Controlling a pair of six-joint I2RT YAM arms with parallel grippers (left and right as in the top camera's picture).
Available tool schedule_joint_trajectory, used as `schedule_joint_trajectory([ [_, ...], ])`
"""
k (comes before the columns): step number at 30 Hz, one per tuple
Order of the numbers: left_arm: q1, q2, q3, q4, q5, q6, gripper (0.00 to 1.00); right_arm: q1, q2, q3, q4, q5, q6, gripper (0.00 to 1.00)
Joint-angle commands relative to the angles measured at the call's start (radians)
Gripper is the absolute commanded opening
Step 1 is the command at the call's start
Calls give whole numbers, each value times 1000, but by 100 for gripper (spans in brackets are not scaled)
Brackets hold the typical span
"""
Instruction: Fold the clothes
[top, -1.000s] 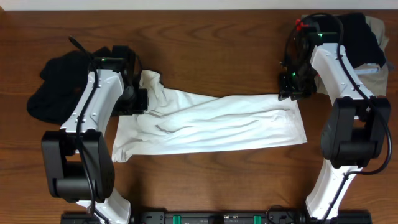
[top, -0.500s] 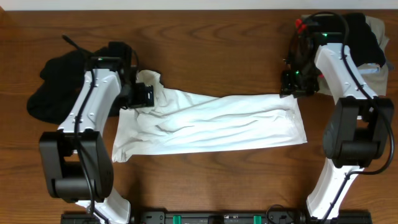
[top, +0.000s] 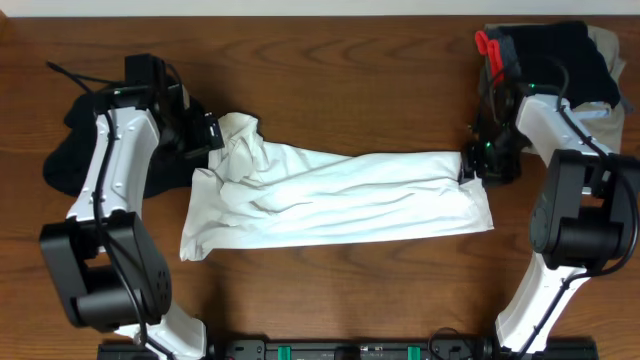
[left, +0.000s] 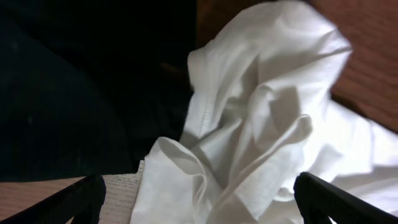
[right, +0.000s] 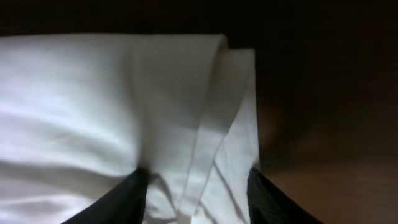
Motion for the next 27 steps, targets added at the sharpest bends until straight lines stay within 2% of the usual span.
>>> schedule_joint_trajectory([
  [1, 2, -100, 35, 13, 23, 3, 98, 3, -21, -40, 31, -7, -1, 53],
  [6, 2, -214, 35, 34, 19, 3, 98, 5, -21, -101, 77, -6, -2, 56],
  [13, 2, -289, 35, 22, -36, 6, 98, 5, -21, -251, 218, -6, 13, 54],
  [16, 3, -289, 35, 10, -38, 6, 98, 3, -21, -283, 262, -15, 21, 45],
  [18, 3, -289, 35, -1, -59, 6, 98, 2, -21, -282, 275, -26, 21, 31],
  [21, 3, -289, 35, -9, -108, 6, 98, -6, -23, -264, 302, -56, 21, 18],
  [27, 3, -289, 35, -12, -125, 6, 98, -43, -27, -184, 272, -124, -4, 3],
])
